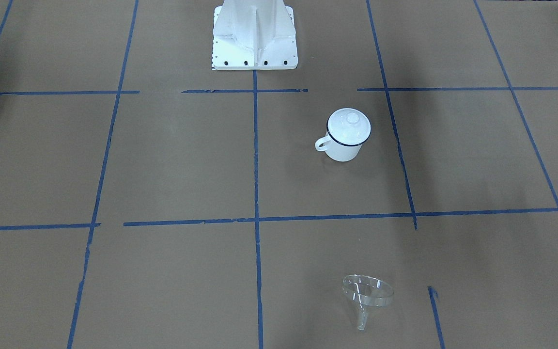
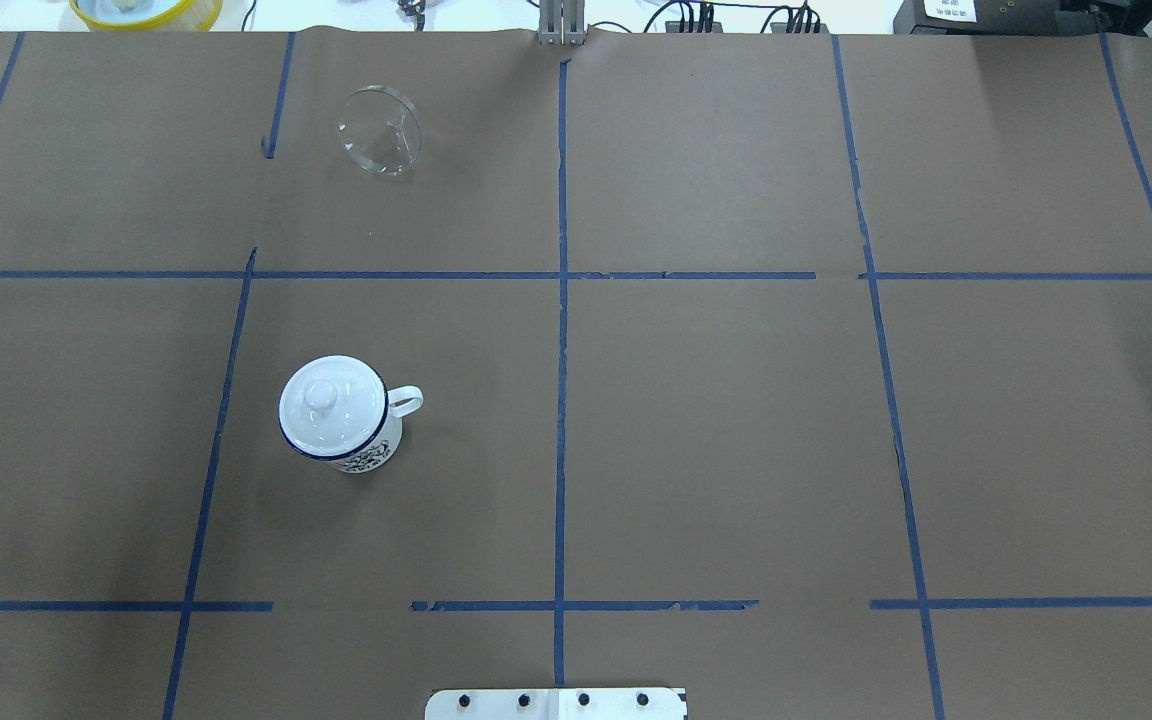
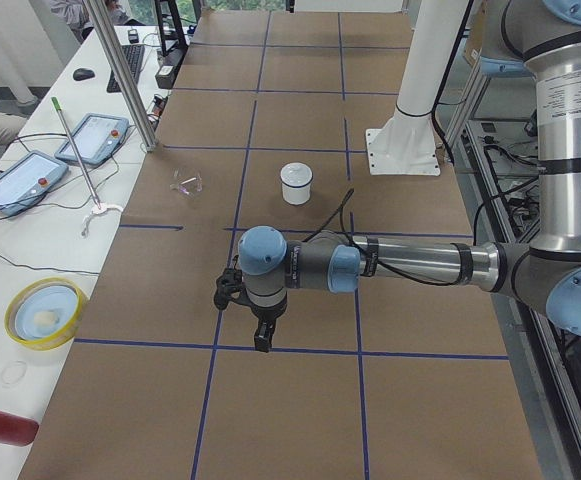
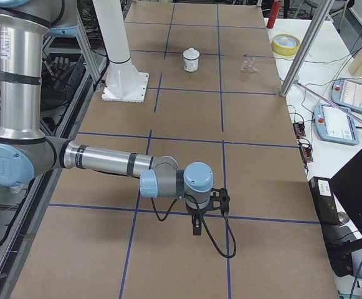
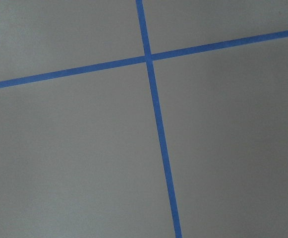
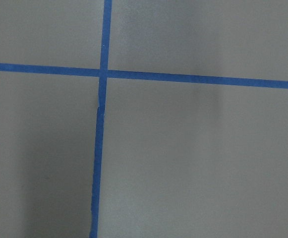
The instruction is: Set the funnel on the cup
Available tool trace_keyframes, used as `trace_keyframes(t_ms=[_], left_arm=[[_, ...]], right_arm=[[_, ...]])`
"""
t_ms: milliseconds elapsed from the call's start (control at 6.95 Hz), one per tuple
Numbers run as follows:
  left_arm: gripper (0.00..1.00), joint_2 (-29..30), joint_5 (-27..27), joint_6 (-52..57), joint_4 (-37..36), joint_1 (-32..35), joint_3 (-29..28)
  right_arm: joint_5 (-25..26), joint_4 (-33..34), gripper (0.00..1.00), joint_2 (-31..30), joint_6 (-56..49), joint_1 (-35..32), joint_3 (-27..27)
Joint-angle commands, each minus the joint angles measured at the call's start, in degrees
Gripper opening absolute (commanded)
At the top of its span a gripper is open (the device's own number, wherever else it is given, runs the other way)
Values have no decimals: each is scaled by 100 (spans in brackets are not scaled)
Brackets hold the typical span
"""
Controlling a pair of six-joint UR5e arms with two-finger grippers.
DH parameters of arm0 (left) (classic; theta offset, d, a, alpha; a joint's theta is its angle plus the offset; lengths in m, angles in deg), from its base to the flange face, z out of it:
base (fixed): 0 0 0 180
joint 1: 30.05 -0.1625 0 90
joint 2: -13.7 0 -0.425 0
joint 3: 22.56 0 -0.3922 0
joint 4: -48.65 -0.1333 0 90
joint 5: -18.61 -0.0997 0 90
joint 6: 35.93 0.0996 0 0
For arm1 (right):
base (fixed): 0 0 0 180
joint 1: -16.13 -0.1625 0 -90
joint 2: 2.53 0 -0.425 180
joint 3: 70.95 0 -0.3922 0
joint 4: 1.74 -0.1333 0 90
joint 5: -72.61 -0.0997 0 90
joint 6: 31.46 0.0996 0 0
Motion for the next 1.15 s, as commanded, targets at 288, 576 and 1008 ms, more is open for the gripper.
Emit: trace_keyframes(t_ms=[288, 576, 1008], left_arm=[[100, -9, -35, -9, 0, 0, -29], [100, 70, -35, -9, 26, -35, 84], [100, 1340, -9, -226, 53, -62, 191]], right_arm=[[0, 0, 100, 0, 0, 0, 0], [0, 0, 100, 0, 0, 0, 0], [0, 0, 100, 0, 0, 0, 0]])
